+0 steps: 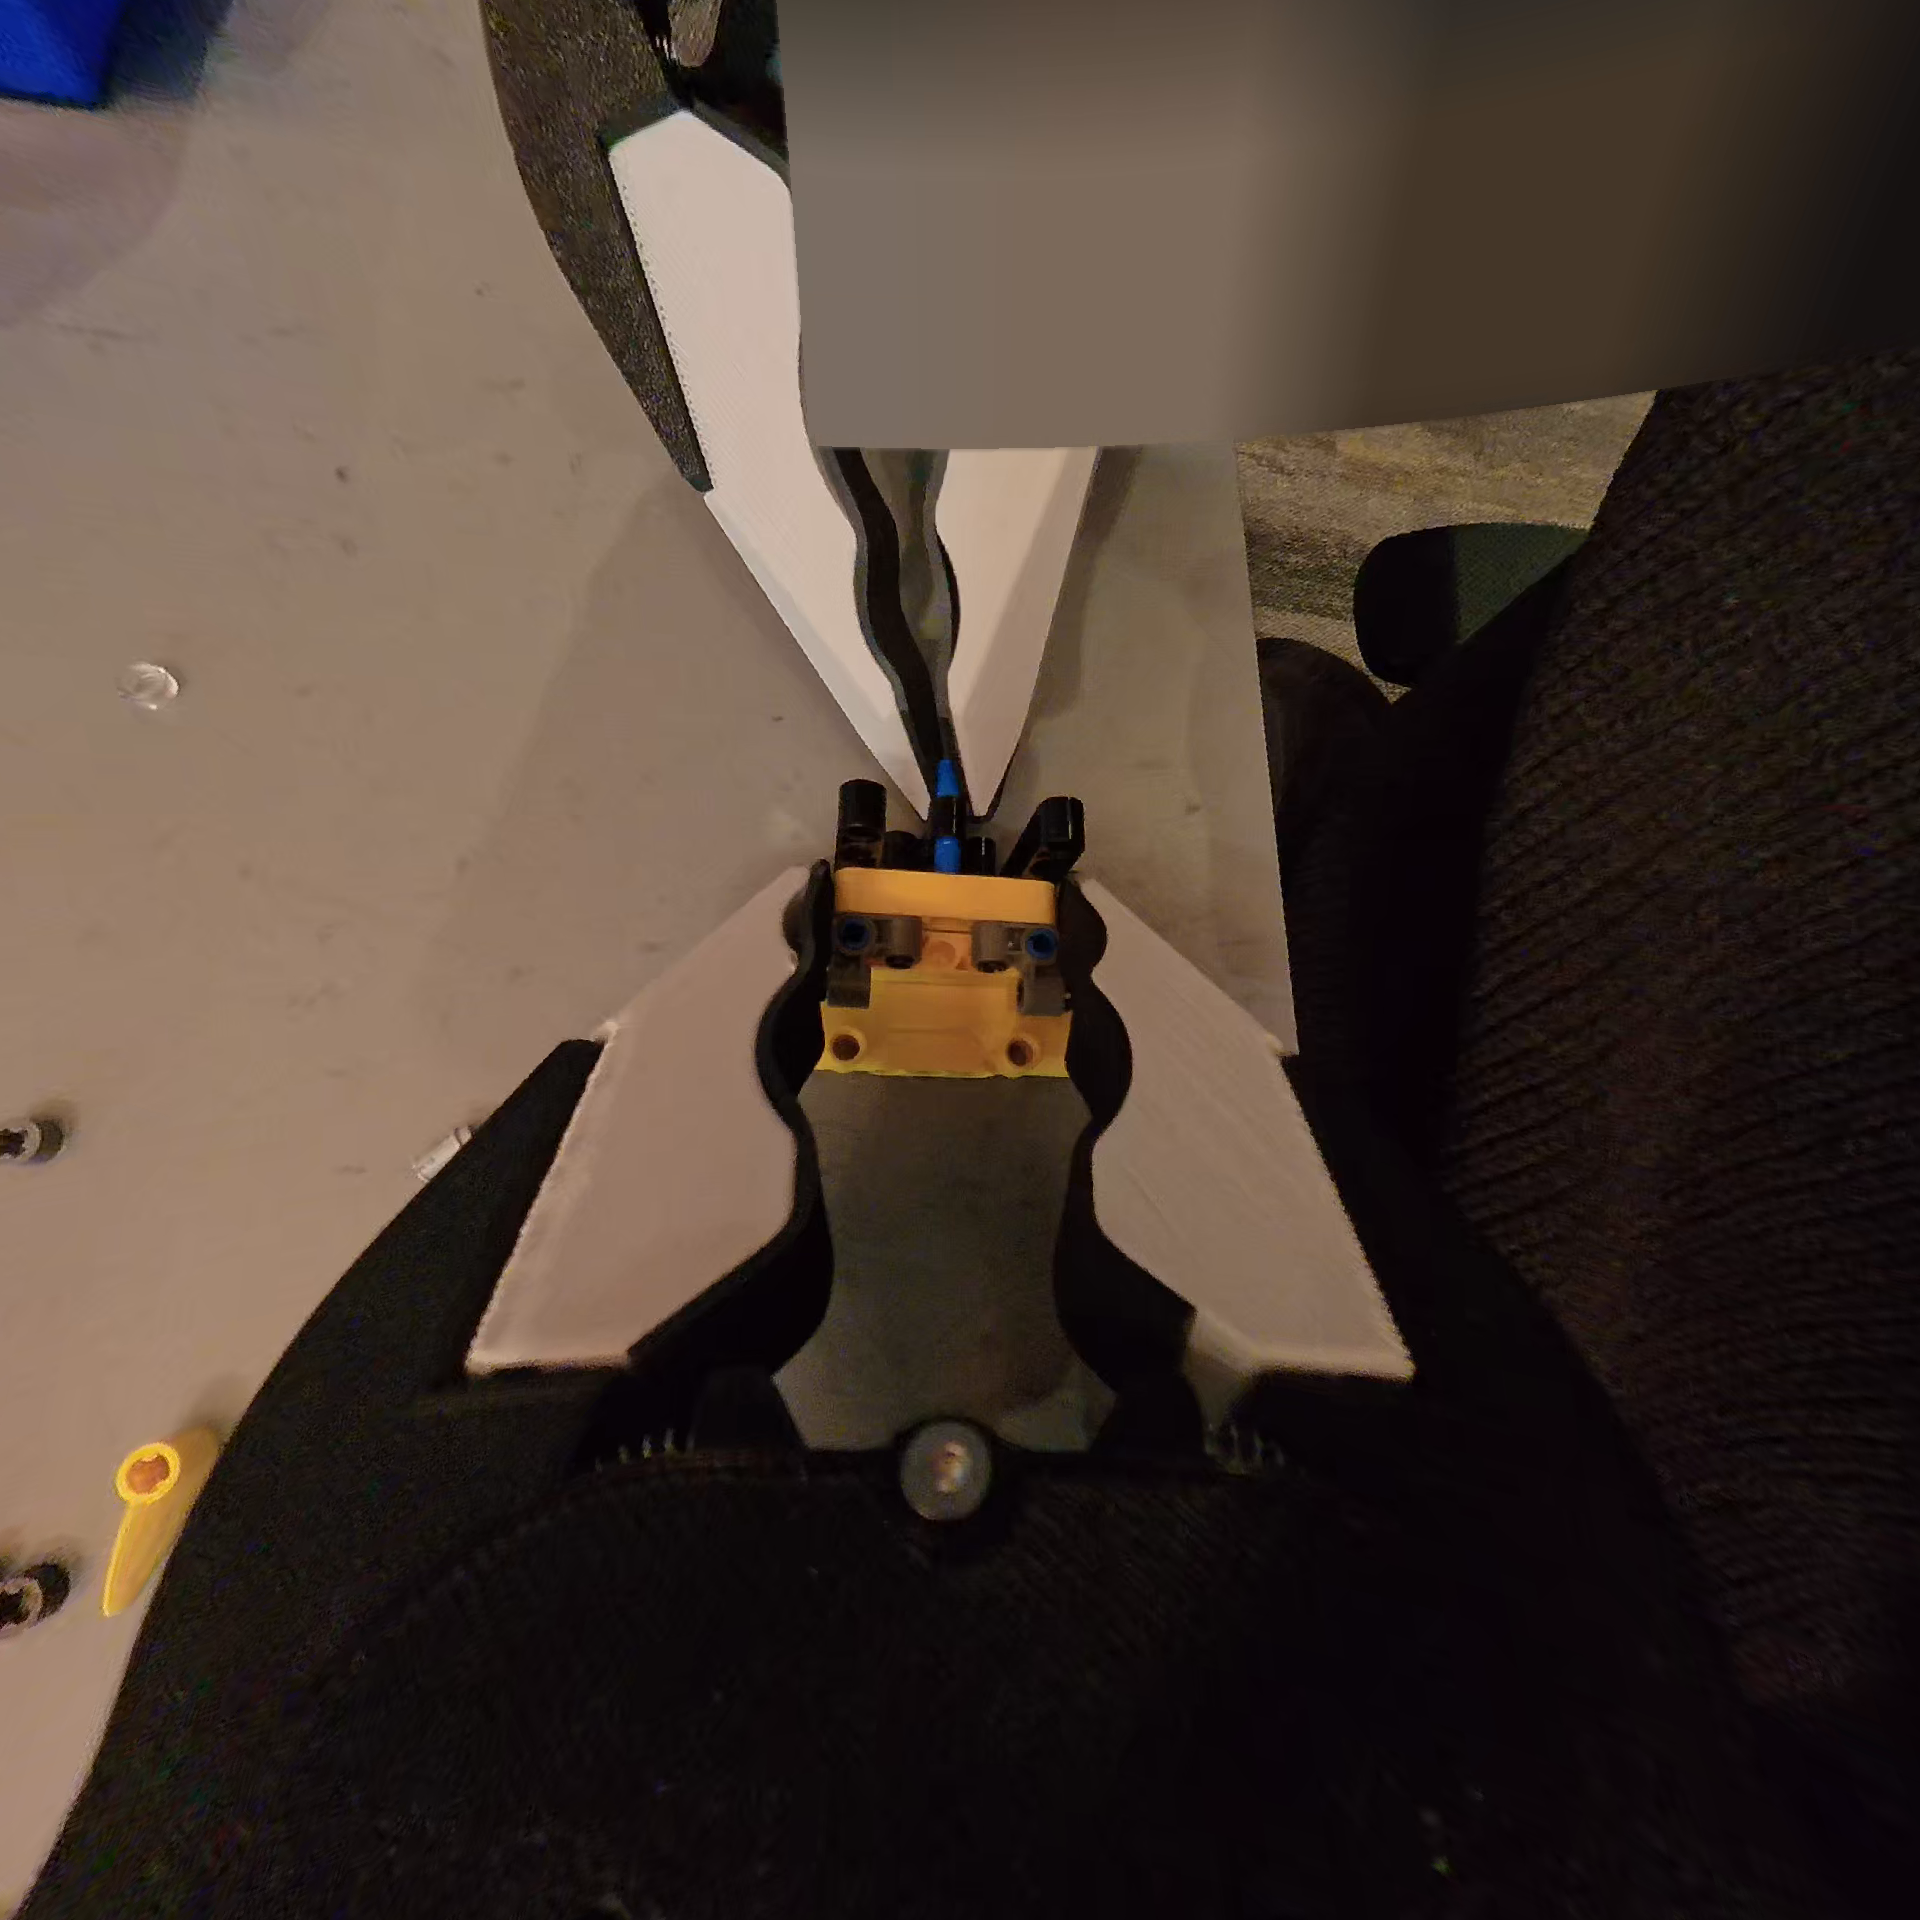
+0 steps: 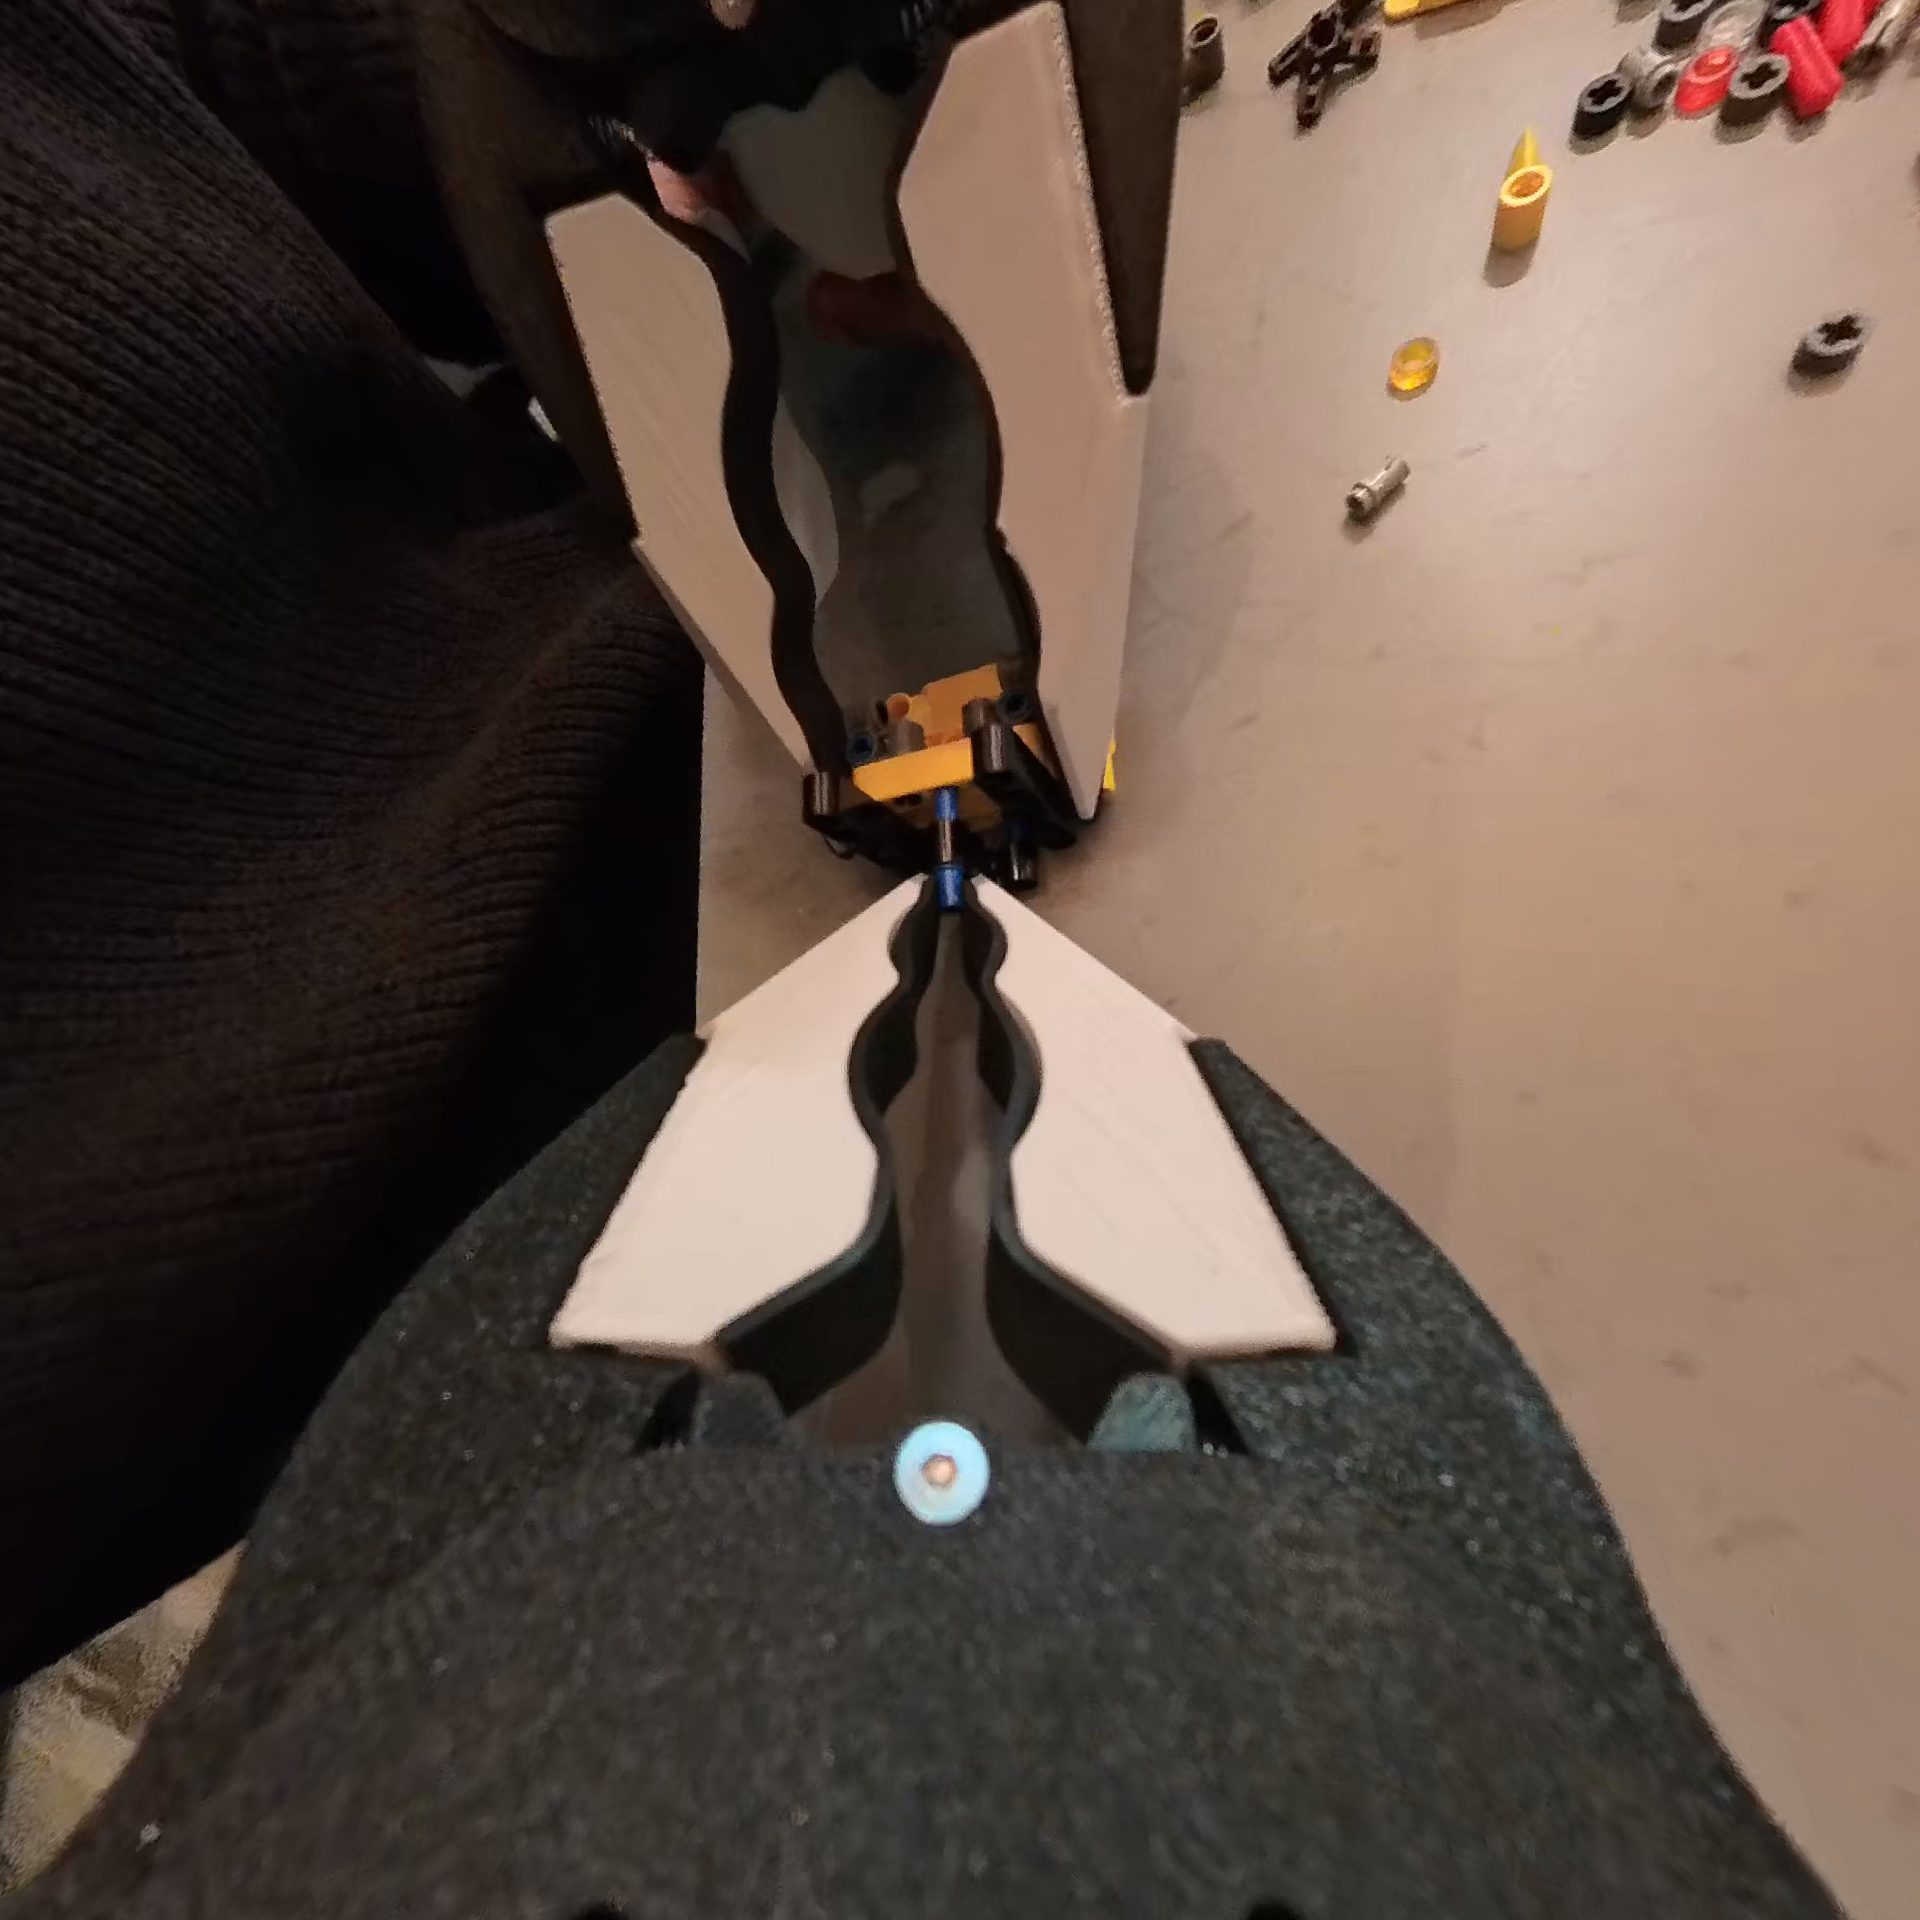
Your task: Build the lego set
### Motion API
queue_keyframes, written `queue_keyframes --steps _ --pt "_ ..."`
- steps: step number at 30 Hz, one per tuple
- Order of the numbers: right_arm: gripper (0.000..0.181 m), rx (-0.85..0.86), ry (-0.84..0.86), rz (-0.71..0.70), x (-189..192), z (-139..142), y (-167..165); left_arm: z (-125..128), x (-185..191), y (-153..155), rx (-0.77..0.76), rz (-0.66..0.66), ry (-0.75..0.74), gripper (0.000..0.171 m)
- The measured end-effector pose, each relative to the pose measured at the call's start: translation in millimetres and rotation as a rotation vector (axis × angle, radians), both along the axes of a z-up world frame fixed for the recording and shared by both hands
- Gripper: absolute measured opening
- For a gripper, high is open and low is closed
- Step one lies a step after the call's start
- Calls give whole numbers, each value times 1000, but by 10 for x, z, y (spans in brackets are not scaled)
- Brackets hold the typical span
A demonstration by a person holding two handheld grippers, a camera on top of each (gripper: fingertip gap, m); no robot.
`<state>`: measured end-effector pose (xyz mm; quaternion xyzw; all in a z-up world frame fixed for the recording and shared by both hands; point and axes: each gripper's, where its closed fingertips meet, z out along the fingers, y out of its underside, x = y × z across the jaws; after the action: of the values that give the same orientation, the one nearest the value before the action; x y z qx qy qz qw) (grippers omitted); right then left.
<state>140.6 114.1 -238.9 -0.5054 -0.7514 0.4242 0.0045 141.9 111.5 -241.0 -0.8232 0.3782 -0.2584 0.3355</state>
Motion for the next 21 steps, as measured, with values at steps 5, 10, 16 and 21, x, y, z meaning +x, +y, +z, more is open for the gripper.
queue_keyframes --steps 5,10,16,21 --pt "2 46 -17 35 2 -3 1 -1 3 1 -1 0 0 41" --pt "1 67 -28 91 -12 -2 2 -2 3 1 -9 0 -5 41" --pt "1 14 -9 -5 -45 -1 0 -14 0 9 -8 12 4 42" --pt "1 35 24 -118 -60 -2 6 -19 0 11 -10 16 5 42"
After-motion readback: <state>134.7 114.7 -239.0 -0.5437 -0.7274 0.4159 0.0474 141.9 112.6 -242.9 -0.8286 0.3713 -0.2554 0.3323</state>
